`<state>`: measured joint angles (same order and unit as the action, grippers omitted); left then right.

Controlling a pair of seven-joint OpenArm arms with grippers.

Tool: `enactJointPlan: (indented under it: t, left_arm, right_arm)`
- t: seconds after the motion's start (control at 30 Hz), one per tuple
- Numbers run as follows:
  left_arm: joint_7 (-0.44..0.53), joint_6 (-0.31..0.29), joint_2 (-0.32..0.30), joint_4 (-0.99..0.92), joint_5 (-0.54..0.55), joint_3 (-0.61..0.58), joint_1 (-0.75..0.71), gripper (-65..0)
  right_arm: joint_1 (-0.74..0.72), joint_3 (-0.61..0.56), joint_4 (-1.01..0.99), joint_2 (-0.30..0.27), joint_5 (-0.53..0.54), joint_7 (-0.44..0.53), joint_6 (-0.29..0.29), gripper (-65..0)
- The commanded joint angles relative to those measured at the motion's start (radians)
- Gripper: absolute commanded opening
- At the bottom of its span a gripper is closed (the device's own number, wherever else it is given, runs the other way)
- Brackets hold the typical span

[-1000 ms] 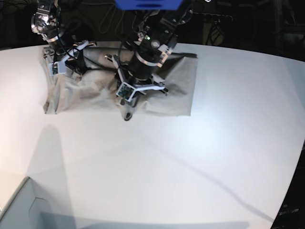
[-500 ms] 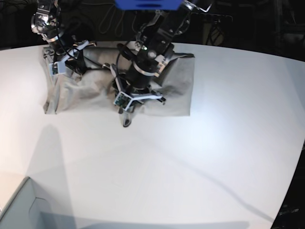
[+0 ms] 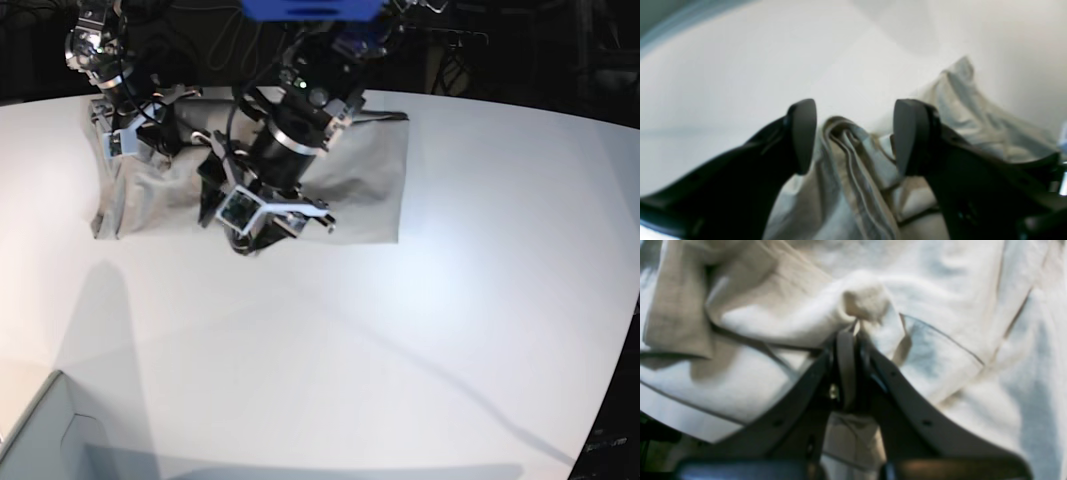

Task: Layout the t-shirt on the table in an organized manner, then fold the t-shirt properly
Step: 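Lay the folded end down and open both grippers, lifting away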

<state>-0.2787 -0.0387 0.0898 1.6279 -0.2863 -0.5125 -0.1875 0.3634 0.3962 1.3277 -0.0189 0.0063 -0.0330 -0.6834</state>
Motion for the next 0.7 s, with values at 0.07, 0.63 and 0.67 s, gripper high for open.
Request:
enactJointPlan:
  t: [0.07, 0.63, 0.67]
  left_arm:
    - [0.02, 0.007, -0.042, 0.074, -0.004, 0.01, -0.022, -32.1]
    - [0.028, -0.003, 0.021, -0.315, -0.003, -0.022, 0.038, -52.8]
    - [0.028, -0.003, 0.021, -0.318, -0.003, -0.059, 0.046, -52.8]
  right_arm:
    - [0.001, 0.002, 0.011, -0.006, 0.001, 0.005, -0.015, -65.0]
    - [-0.013, 0.002, 0.011, -0.01, 0.001, 0.005, -0.015, -65.0]
    - [-0.013, 0.002, 0.011, -0.01, 0.001, 0.005, -0.015, -65.0]
